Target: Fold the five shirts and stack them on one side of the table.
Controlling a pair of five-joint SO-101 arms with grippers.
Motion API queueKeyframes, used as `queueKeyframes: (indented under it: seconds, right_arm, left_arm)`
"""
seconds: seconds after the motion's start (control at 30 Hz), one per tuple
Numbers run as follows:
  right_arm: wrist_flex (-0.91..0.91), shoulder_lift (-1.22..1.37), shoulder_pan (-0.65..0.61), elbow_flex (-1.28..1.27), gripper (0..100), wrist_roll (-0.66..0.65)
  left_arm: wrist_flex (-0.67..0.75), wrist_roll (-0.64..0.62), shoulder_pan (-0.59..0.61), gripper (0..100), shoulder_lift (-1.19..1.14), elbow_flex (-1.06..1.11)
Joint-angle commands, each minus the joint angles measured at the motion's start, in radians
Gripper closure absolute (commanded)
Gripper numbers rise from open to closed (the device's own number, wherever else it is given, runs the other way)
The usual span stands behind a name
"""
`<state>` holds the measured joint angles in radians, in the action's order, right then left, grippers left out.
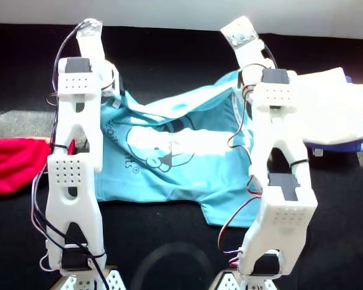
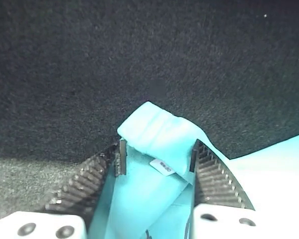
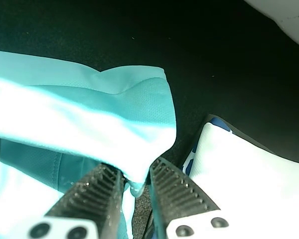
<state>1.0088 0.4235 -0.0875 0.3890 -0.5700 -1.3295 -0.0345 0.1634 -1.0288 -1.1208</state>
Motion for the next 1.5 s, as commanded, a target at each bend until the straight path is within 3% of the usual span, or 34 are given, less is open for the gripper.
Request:
queueKeyframes:
  seconds: [0.0,0.17,0.27,0.43,0.77,1.0,1.47]
  right_arm:
    - [0.004,-0.012,0.010,0.025,99.2,-0.002]
    - [0.005,-0.012,0.010,0.025,99.2,-0.002]
    - [0.005,-0.012,0.010,0.025,99.2,-0.002]
    - [0.010,-0.015,0.010,0.018,99.2,-0.002]
    - [0.177,-0.176,0.010,0.031,99.2,0.000]
    - [0.189,-0.349,0.031,-0.039,99.2,0.000]
    - [0.173,-0.757,0.051,-0.004,99.2,0.058]
  left_arm:
    - [0.038,0.011,-0.010,79,0.004,-0.013]
    - [0.028,0.011,-0.016,82,0.004,-0.007]
    - [0.002,0.008,-0.018,99,0.008,-0.013]
    - [-0.055,0.008,-0.022,99,0.013,-0.054]
    - [-0.442,0.005,-0.033,99,0.013,-0.433]
    - [-0.446,0.005,0.027,99,0.124,-0.421]
    - [-0.448,0.005,0.044,99,0.631,-0.389]
